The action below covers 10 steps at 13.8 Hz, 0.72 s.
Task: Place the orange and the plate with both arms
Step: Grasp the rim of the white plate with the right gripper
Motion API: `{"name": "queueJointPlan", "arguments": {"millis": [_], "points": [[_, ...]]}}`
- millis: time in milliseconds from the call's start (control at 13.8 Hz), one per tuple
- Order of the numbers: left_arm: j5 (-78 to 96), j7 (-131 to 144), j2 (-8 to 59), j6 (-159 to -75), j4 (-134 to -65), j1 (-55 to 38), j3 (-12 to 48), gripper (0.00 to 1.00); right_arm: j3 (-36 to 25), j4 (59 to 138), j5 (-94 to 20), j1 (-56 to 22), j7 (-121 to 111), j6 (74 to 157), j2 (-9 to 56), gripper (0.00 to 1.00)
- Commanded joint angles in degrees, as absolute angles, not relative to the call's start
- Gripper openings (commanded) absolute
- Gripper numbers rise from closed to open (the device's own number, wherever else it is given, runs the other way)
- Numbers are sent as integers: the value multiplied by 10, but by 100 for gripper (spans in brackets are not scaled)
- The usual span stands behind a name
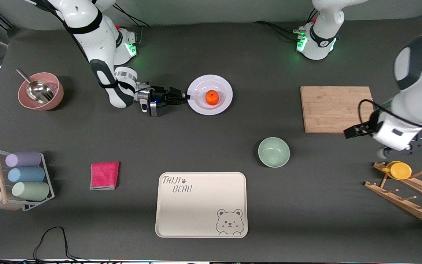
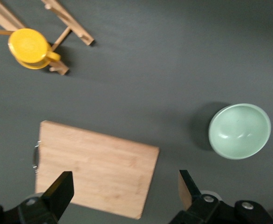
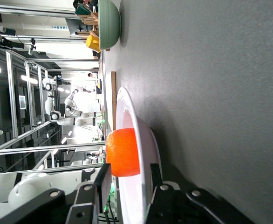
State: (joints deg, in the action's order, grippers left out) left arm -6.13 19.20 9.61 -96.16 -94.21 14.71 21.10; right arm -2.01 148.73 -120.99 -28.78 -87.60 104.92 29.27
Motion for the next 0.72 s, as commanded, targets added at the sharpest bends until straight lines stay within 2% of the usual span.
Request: {"name": "queueJointPlan", "arguments": {"millis": [0,72,145,217,362,434,651], "points": [[-61,144,45,-916,-951,60,106,100,-3,1471,-1244,-290,-904,1066,313,41],[-61,133,33,-909,-952,-1,33,100,3,1470,-1254,-290,-904,1067,314,41],[-60,110,26,-907,-953,-21,8,100,6,1469,-1256,-290,-904,1067,314,40],[-60,95,20,-906,-954,-20,5,100,6,1468,-1256,-290,-904,1067,314,32],[-60,92,4,-907,-973,-8,6,100,6,1468,-1256,-289,-904,1067,314,5],[-60,92,-3,-912,-984,-6,6,100,6,1468,-1256,-289,-904,1067,314,0],[-56,91,-2,-914,-984,20,18,100,6,1468,-1255,-287,-900,1065,308,0]]}}
